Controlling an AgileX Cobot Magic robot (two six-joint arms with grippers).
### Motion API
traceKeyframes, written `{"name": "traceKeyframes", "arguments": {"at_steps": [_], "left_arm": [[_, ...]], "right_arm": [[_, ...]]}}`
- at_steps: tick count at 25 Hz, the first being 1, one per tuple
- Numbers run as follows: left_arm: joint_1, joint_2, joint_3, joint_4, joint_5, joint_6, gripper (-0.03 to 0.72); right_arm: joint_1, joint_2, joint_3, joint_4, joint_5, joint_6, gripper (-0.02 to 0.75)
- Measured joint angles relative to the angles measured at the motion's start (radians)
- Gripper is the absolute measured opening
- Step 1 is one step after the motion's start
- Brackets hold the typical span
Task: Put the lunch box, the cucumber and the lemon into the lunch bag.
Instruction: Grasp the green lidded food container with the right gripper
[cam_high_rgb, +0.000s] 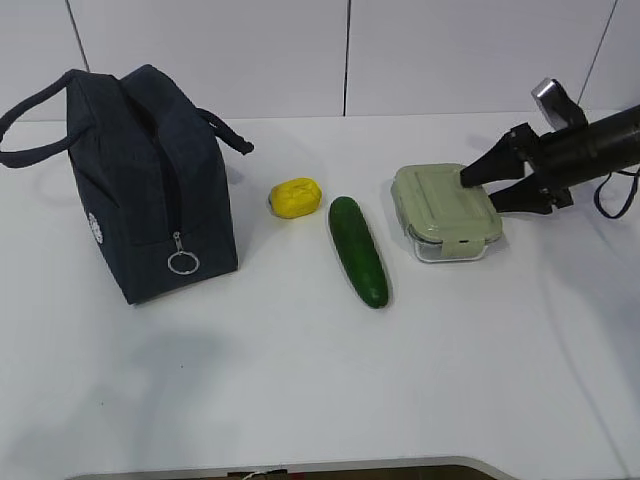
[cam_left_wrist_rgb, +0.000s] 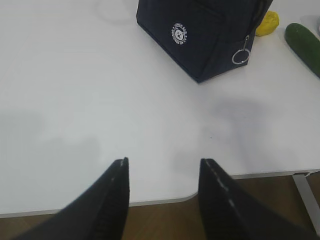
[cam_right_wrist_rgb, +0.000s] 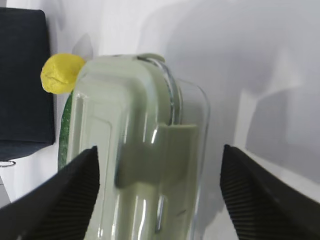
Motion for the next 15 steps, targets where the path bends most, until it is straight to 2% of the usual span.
{"name": "traceKeyframes", "arguments": {"at_steps": [15], "left_arm": [[0.000, 0.000, 0.000, 0.000, 0.000, 0.000, 0.328]], "right_arm": [[0.037, 0.000, 0.000, -0.011, 0.000, 0.022, 0.594]]}}
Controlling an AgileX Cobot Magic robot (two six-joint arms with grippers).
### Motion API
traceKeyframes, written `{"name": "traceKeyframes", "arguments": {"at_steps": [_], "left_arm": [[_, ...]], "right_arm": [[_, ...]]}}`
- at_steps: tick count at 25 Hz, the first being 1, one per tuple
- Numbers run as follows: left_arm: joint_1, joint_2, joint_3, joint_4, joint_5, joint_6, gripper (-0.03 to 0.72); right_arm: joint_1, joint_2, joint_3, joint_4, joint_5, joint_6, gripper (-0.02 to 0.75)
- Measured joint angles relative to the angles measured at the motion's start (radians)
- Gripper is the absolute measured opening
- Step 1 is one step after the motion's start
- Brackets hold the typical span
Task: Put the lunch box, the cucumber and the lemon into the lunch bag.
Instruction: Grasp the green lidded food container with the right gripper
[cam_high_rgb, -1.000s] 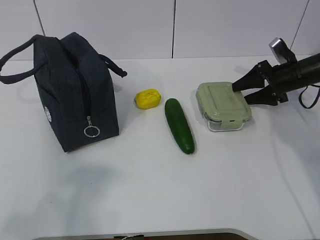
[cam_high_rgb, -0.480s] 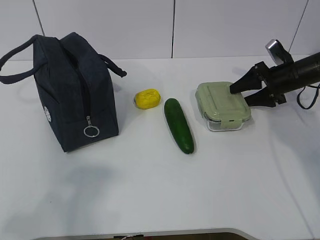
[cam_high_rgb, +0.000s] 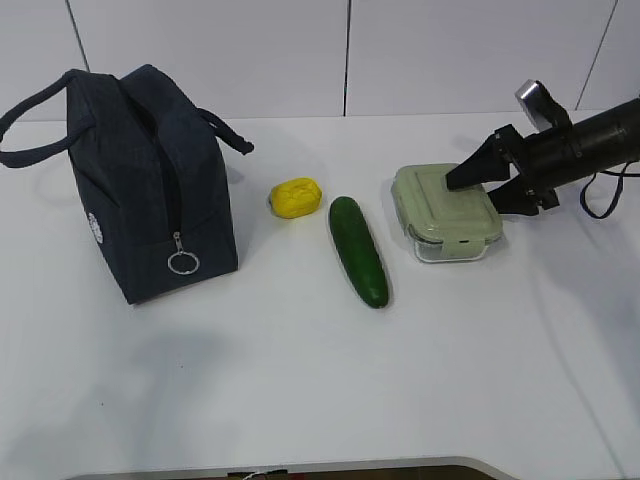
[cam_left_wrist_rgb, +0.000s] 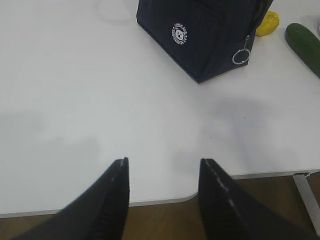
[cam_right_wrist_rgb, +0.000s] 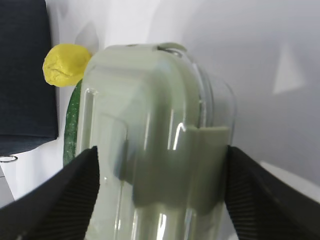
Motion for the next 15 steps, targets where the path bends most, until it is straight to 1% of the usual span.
{"name": "traceKeyframes", "arguments": {"at_steps": [10, 15], "left_arm": [[0.000, 0.000, 0.000, 0.000, 0.000, 0.000, 0.328], [0.000, 0.000, 0.000, 0.000, 0.000, 0.000, 0.329]], "right_arm": [[0.003, 0.000, 0.000, 0.000, 0.000, 0.007, 0.587], [0.003, 0.000, 0.000, -0.016, -0.002, 0.026, 0.517]]}}
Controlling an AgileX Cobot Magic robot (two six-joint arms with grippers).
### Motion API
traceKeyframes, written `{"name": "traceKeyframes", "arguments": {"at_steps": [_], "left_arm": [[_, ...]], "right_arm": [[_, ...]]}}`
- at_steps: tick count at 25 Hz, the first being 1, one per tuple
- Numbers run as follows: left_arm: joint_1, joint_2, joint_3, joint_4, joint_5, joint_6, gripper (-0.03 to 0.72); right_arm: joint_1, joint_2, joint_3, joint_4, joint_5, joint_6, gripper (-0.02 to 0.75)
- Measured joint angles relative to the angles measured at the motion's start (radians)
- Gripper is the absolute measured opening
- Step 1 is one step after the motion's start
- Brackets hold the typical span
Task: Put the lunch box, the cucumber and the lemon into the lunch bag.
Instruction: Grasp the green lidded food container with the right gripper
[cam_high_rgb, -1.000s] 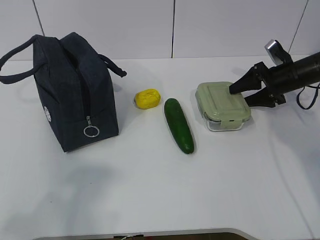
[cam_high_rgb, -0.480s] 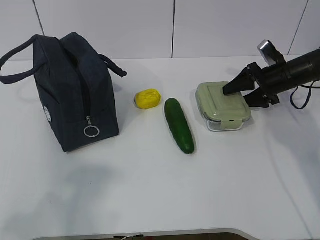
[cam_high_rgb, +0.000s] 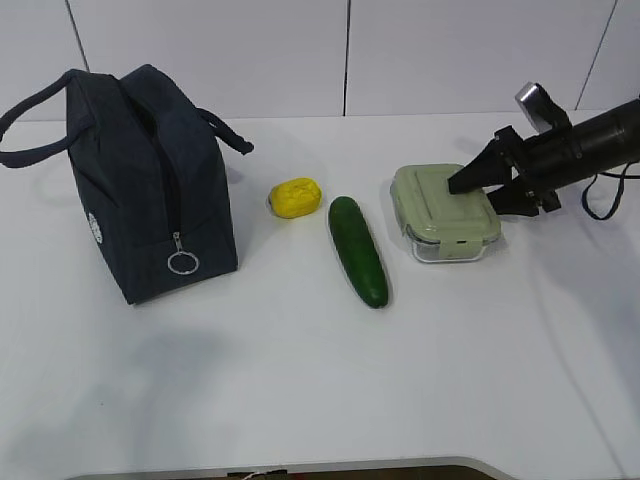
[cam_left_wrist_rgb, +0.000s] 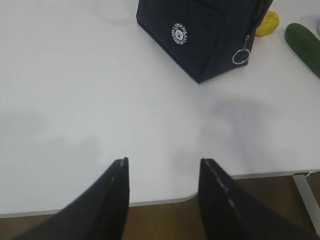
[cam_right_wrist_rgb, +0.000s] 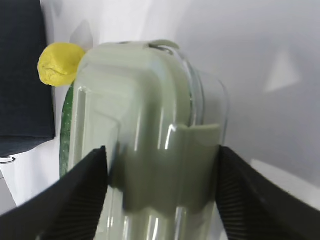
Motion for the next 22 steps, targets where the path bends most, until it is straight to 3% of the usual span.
{"name": "traceKeyframes", "arguments": {"at_steps": [22], "left_arm": [[0.000, 0.000, 0.000, 0.000, 0.000, 0.000, 0.328]], "right_arm": [[0.000, 0.000, -0.004, 0.002, 0.006, 0.032, 0.394]]}}
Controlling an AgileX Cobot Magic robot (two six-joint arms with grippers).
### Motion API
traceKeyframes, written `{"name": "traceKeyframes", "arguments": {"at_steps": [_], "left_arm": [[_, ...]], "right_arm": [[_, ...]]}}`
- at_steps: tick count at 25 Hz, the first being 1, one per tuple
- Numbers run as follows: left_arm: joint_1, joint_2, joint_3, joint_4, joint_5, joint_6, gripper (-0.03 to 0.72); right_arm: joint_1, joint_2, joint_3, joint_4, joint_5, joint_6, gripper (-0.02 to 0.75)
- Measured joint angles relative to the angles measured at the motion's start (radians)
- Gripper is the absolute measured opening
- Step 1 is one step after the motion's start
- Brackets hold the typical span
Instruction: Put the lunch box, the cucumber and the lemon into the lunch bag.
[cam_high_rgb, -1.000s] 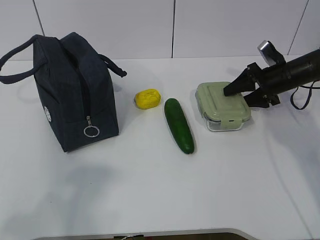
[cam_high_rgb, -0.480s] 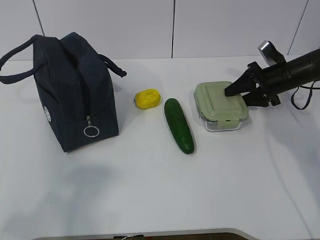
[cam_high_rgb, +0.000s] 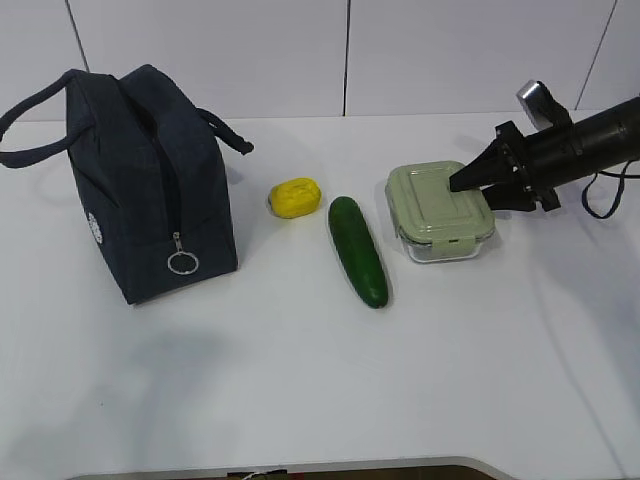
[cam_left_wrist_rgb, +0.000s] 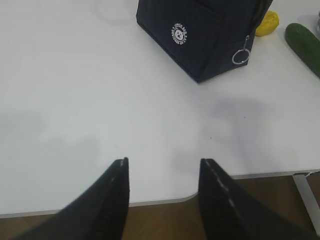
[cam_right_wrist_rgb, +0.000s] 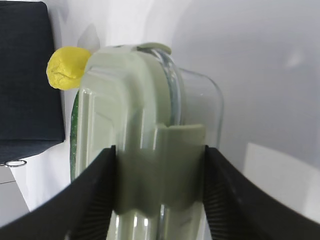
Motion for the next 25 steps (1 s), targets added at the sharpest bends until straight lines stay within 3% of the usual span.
{"name": "traceKeyframes", "arguments": {"at_steps": [25], "left_arm": [[0.000, 0.000, 0.000, 0.000, 0.000, 0.000, 0.328]], "right_arm": [[0.000, 0.000, -0.001, 0.003, 0.000, 0.008, 0.374]]}}
